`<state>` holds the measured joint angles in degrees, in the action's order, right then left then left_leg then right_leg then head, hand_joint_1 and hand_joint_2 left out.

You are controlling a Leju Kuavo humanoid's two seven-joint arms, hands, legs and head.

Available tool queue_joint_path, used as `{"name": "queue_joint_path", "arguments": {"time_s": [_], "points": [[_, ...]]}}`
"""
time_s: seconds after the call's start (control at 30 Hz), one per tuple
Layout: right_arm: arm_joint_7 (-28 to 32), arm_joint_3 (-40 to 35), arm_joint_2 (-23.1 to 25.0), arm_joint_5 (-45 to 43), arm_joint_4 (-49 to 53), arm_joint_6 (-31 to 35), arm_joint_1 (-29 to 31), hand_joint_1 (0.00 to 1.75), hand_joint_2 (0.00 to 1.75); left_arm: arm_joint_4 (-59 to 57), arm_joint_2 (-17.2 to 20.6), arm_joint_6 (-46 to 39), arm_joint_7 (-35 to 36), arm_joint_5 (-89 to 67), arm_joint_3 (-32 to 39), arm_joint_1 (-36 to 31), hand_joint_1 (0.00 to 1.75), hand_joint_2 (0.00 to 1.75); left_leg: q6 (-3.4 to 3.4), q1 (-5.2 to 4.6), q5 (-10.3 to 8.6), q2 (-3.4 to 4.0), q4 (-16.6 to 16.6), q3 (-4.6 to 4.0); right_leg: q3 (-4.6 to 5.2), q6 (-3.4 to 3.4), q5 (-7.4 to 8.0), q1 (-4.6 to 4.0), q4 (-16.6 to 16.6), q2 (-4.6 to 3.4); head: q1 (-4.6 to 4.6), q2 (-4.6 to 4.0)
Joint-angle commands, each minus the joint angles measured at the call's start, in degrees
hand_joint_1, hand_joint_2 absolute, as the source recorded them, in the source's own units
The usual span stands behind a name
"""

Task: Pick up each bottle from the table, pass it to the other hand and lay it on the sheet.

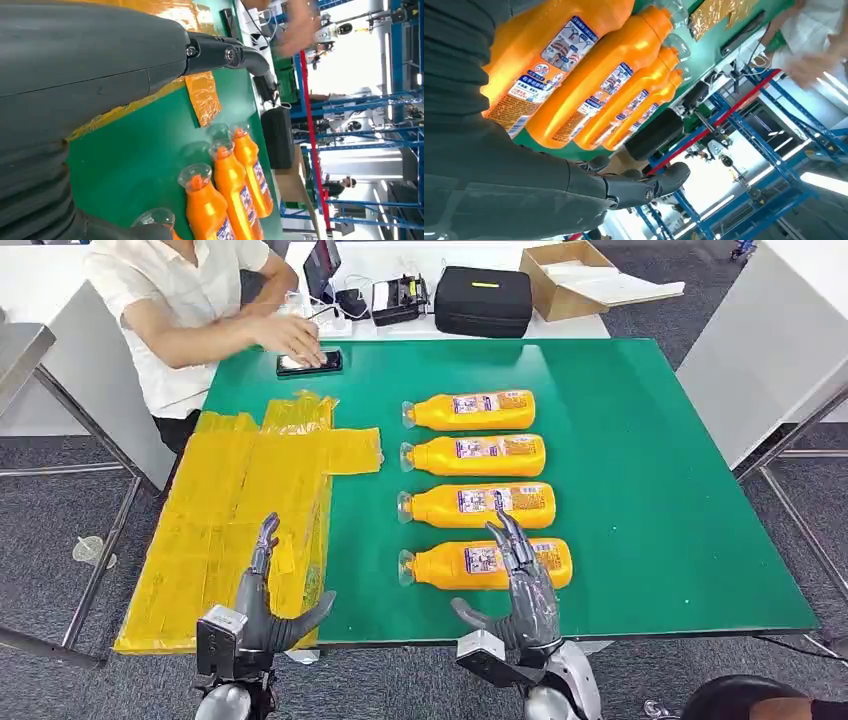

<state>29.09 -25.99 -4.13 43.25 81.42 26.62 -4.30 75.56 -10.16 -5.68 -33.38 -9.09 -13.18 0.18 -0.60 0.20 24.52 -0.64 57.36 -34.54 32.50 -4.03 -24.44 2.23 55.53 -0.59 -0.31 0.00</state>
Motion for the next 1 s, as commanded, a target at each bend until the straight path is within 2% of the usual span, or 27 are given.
{"name": "queue_joint_path", "arguments": {"time_s": [0.03, 0.17, 0.23, 0.27, 0.3, 0.33, 0.53, 0.57, 0.6, 0.7, 0.8, 0.9, 1.0], "points": [[-0.50, 1.19, -1.12, -0.27, -0.40, 0.24, -0.52, 0.00, 1.75, 0.78, 0.45, 0.54, 0.20, 2.42, 1.36, -0.93, 0.00, 1.75, 0.02, 0.07, 0.07, -0.02, 0.03, 0.12, -0.18, 0.20, -0.06, -0.11, -0.03, 0.10, 0.00, 0.00], [-1.07, 1.73, -1.32, -0.08, -0.10, 0.88, -0.88, 0.00, 1.75, 0.49, 0.93, 0.22, 0.37, 1.73, 1.26, -0.53, 0.00, 1.75, 0.02, 0.11, 0.11, 0.03, 0.04, 0.19, -0.25, 0.26, -0.07, -0.16, -0.05, 0.07, 0.00, 0.00], [-4.81, 3.45, -1.93, 1.80, -1.44, 0.66, -0.44, 0.00, 1.75, 0.38, 0.98, -0.47, 0.28, 1.62, 2.13, 0.00, 0.00, 1.75, 0.02, 0.07, 0.08, 0.05, 0.02, 0.16, -0.20, 0.22, -0.06, -0.11, -0.04, 0.04, 0.00, 0.00], [-7.78, 4.05, -3.30, 5.09, -1.84, 0.58, -0.46, 0.00, 1.75, 0.89, 0.90, -0.36, 0.17, 1.81, 2.63, 0.48, 0.00, 1.75, 0.01, 0.02, 0.04, 0.06, -0.02, 0.11, -0.11, 0.15, -0.02, -0.04, -0.04, 0.00, -0.02, 0.00], [-10.09, 4.47, -5.16, 8.28, -2.09, 0.45, -0.62, 0.00, 1.75, 1.36, 0.84, -0.23, 0.09, 1.96, 3.03, 0.87, 0.00, 1.75, 0.03, 0.16, 0.18, 0.12, 0.08, 0.31, -0.39, 0.38, -0.11, -0.23, -0.06, 0.03, 0.00, 0.00], [-11.41, 4.82, -6.60, 9.77, -1.93, -0.15, -0.92, 0.00, 1.75, 1.65, 0.85, -0.10, 0.07, 2.04, 3.21, 1.08, 0.00, 1.75, 0.00, 0.02, 0.05, 0.04, -0.02, 0.14, -0.18, 0.15, -0.03, -0.05, -0.06, 0.03, -0.02, 0.00], [-11.98, 5.02, -7.41, 10.44, -1.70, -0.47, -1.15, 0.00, 1.75, 1.80, 0.86, 0.05, 0.07, 2.12, 3.29, 1.16, 0.00, 1.75, 0.00, 0.06, 0.09, 0.06, 0.00, 0.20, -0.26, 0.21, -0.05, -0.11, -0.08, 0.04, -0.02, 0.00], [-12.56, 5.53, -8.88, 11.00, -0.98, -0.98, -1.70, 0.00, 1.75, 2.04, 0.82, 0.08, 0.08, 2.14, 3.48, 1.30, 0.00, 1.75, 0.00, 0.07, 0.09, 0.06, 0.01, 0.22, -0.28, 0.22, -0.06, -0.12, -0.09, 0.04, 0.00, 0.00], [-16.49, 9.19, -18.57, 15.30, 8.55, -7.56, -6.68, 0.00, 1.75, 2.40, -0.21, 0.52, 0.17, 2.15, 4.36, 1.23, 0.00, 1.75, -0.01, 0.04, 0.06, -0.01, 0.00, 0.15, -0.23, 0.16, -0.05, -0.08, -0.09, 0.09, -0.02, 0.00], [-16.42, 9.51, -18.74, 15.16, 8.99, -7.91, -6.84, 0.00, 1.75, 2.39, -0.26, 0.51, 0.17, 2.15, 4.34, 1.20, 0.00, 1.75, -0.01, -0.07, 0.05, -0.22, 0.06, 0.02, -0.11, 0.15, -0.07, 0.03, 0.01, 0.23, 0.00, 0.00], [-16.55, 9.08, -18.11, 15.37, 8.84, -8.23, -6.54, 0.00, 1.75, 2.36, -0.25, 0.50, 0.17, 2.15, 4.34, 1.20, 0.00, 1.75, 0.02, 0.04, 0.16, -0.12, 0.12, 0.17, -0.30, 0.30, -0.10, -0.12, -0.04, 0.18, -0.02, 0.00], [-16.55, 9.08, -18.11, 15.37, 8.84, -8.23, -6.54, 0.00, 1.75, 2.36, -0.25, 0.50, 0.17, 2.15, 4.34, 1.20, 0.00, 1.75, 0.01, -0.02, 0.05, -0.17, 0.03, 0.08, -0.13, 0.16, -0.03, -0.04, -0.05, 0.15, -0.02, 0.00], [-16.55, 9.08, -18.11, 15.37, 8.84, -8.23, -6.54, 0.00, 1.75, 2.36, -0.25, 0.50, 0.17, 2.15, 4.34, 1.20, 0.00, 1.75, 0.04, 0.15, 0.21, -0.13, 0.16, 0.29, -0.42, 0.43, -0.15, -0.25, -0.04, 0.22, -0.02, 0.00]]}}
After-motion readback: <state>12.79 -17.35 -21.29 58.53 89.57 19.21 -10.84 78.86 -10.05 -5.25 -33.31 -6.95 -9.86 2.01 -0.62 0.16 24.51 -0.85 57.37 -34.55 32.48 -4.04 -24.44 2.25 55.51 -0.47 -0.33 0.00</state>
